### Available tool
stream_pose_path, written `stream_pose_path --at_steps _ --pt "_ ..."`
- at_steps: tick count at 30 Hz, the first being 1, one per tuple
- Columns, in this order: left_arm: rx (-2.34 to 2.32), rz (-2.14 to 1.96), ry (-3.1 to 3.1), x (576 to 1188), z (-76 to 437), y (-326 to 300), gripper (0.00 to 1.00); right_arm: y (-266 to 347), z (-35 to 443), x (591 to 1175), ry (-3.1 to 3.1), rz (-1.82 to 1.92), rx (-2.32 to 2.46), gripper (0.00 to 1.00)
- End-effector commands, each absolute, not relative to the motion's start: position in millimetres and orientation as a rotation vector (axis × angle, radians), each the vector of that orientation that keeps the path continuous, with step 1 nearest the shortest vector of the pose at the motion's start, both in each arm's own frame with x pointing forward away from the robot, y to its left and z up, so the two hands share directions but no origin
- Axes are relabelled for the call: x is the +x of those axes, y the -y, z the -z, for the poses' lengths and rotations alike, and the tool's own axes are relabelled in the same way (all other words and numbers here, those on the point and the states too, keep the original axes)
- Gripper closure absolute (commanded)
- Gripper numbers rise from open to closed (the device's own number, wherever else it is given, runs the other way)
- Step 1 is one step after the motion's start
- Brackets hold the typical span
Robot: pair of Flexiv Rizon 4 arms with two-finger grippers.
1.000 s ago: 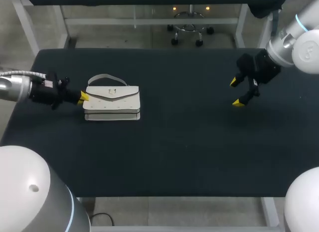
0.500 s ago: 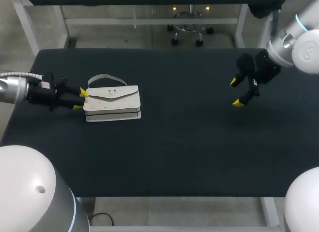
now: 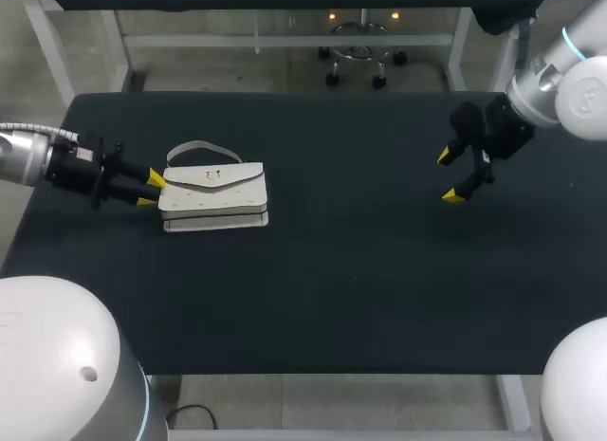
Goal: Pick up the bag, open it, inspect its contents, close it, and place it on the opposite side
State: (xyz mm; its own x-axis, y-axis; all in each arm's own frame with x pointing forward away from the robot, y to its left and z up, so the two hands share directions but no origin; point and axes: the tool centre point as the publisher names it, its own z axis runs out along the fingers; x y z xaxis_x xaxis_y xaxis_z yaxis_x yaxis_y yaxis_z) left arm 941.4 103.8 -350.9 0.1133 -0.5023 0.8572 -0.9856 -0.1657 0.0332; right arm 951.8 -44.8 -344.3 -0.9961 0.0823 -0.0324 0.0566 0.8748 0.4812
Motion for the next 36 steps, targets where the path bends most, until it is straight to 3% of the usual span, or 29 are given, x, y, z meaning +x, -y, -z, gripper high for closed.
stream_pose_path --at_steps 1,11,19,26,27,29,36 --pt "1.699 -0.908 1.463 950.7 360.2 -100.3 0.59 45.1 345.2 951.6 -2.989 -0.769 0.109 0.0" --pt "1.69 -0.899 1.48 946.9 356.6 -94.5 0.68 45.1 345.2 951.6 -2.989 -0.769 0.109 0.0" --pt "1.726 -0.917 1.484 939.6 361.6 -91.3 0.81 45.1 345.2 951.6 -2.989 -0.769 0.109 0.0" --pt "1.747 -0.938 1.466 935.4 365.3 -87.0 0.83 45.1 345.2 951.6 -2.989 -0.769 0.109 0.0" --pt "1.747 -0.938 1.465 935.7 365.5 -86.7 0.85 45.1 345.2 951.6 -2.989 -0.769 0.109 0.0" --pt "1.755 -0.943 1.467 937.4 366.4 -86.2 1.0 45.1 345.2 951.6 -2.989 -0.769 0.109 0.0" --pt "1.719 -0.932 1.503 941.4 364.0 -85.6 1.0 45.1 345.2 951.6 -2.989 -0.769 0.109 0.0"
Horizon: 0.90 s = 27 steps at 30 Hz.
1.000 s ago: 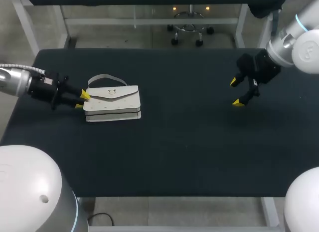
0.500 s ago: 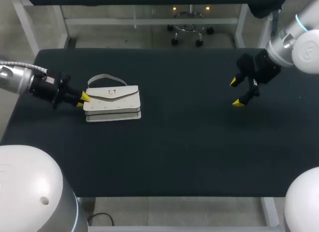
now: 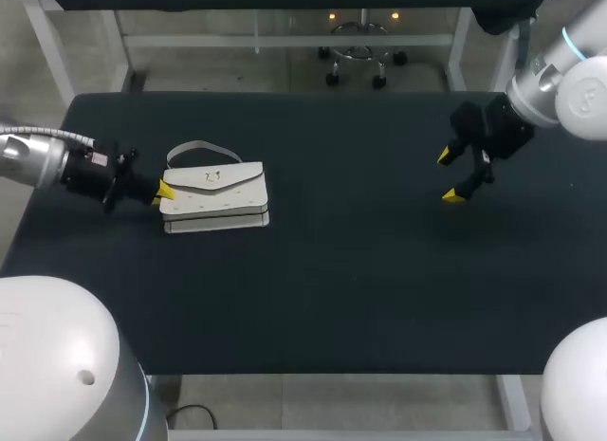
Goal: Pick up the bag, open it, inspect its contents, close it, and place it on the opposite side
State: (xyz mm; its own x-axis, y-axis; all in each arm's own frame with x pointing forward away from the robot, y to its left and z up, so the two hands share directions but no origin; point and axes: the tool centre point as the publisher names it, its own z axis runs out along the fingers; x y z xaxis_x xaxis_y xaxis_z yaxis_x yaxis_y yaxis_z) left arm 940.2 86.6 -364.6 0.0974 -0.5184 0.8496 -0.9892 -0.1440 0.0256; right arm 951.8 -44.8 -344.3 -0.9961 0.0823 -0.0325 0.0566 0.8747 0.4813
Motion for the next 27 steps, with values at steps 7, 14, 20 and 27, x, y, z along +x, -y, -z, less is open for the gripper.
stream_pose_path --at_steps 7,14,20,27 --pt "1.603 -0.862 1.585 947.0 369.7 -63.5 1.0 45.1 345.2 951.6 -2.989 -0.769 0.109 0.0" --pt "1.548 -0.883 1.634 954.5 369.7 -26.6 1.0 45.1 345.2 951.6 -2.989 -0.769 0.109 0.0" --pt "1.521 -0.885 1.641 951.0 376.0 11.3 1.0 45.1 345.2 951.6 -2.989 -0.769 0.109 0.0" --pt "1.515 -0.912 1.633 944.2 378.0 51.5 1.0 45.1 345.2 951.6 -2.989 -0.769 0.109 0.0"
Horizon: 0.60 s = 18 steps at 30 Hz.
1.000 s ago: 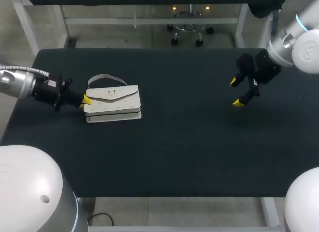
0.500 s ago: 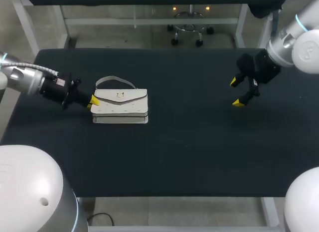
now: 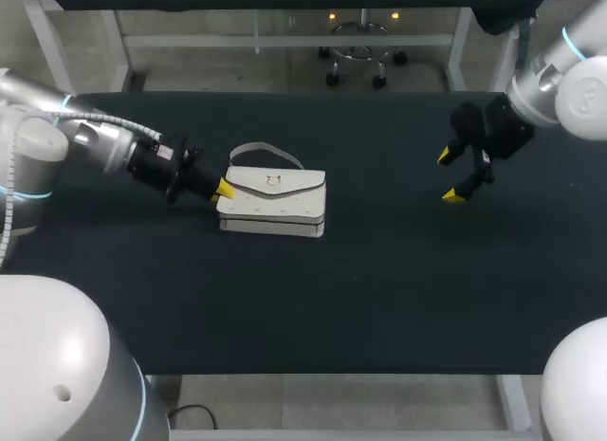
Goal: Pick up the bag, open it, inspect its contents, close it, and place it on the opposite side
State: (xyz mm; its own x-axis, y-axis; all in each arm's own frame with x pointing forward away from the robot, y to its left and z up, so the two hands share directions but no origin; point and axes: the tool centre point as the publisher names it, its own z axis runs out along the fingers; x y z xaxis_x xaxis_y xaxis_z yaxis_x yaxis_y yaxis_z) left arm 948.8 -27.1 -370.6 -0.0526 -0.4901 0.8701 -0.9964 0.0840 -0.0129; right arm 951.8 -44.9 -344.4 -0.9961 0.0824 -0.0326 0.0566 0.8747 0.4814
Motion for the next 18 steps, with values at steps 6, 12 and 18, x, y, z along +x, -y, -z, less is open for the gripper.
stream_pose_path --at_steps 6,12,18 --pt "1.526 -0.952 1.629 944.9 373.0 74.5 1.0 45.1 345.2 951.6 -2.989 -0.769 0.109 0.0" --pt "1.526 -0.958 1.619 940.3 369.5 87.8 1.0 45.1 345.2 951.6 -2.989 -0.769 0.109 0.0" --pt "1.52 -0.94 1.626 940.2 371.5 101.4 1.0 45.1 345.2 951.6 -2.989 -0.769 0.109 0.0"
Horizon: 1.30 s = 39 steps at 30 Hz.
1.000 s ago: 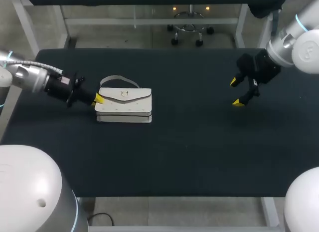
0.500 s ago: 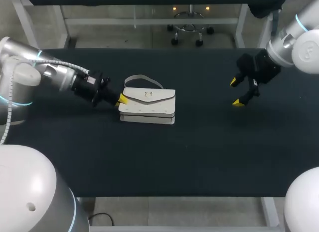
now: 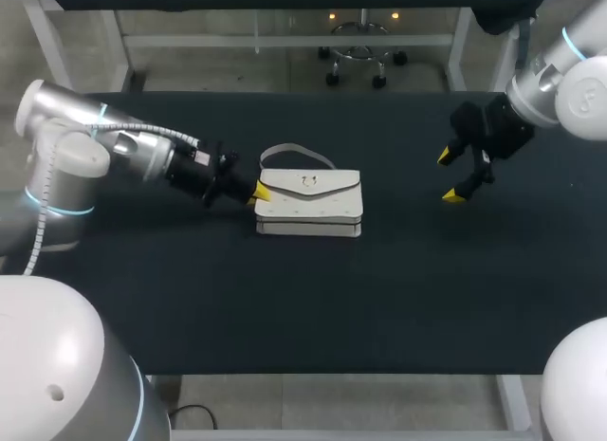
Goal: Pick up the bag, open it, inspect its contents, close it, and place it on the opposite side
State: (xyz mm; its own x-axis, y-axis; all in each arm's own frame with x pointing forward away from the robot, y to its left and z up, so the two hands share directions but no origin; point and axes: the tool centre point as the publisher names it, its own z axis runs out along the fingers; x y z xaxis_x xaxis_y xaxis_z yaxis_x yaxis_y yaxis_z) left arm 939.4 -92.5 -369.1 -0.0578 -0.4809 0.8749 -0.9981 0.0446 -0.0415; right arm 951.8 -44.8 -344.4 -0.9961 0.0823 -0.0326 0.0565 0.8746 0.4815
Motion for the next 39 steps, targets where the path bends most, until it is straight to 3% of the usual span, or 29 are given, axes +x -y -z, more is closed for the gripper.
stream_pose_path --at_steps 1,15,17,18,20,29,39 --pt "1.516 -0.94 1.626 940.7 371.5 102.8 1.0 45.1 345.2 951.6 -2.989 -0.769 0.109 0.0" --pt "1.537 -0.985 1.601 942.5 370.6 115.5 1.0 45.1 345.2 951.6 -2.989 -0.769 0.109 0.0" --pt "1.545 -0.99 1.6 942.3 369.4 111.1 0.22 45.1 345.2 951.6 -2.989 -0.769 0.109 0.0" --pt "1.546 -0.992 1.6 942.3 368.3 108.1 0.06 45.1 345.2 951.6 -2.989 -0.769 0.109 0.0" --pt "1.551 -1.007 1.594 942.3 364.9 101.1 0.0 45.1 345.2 951.6 -2.989 -0.769 0.109 0.0" --pt "1.561 -1.118 1.605 945.2 335.6 57.8 0.0 45.1 345.2 951.6 -2.989 -0.769 0.109 0.0" --pt "1.542 -1.109 1.809 954.3 307.2 9.8 0.0 29.4 309.1 948.5 -2.901 -0.685 0.094 0.0"
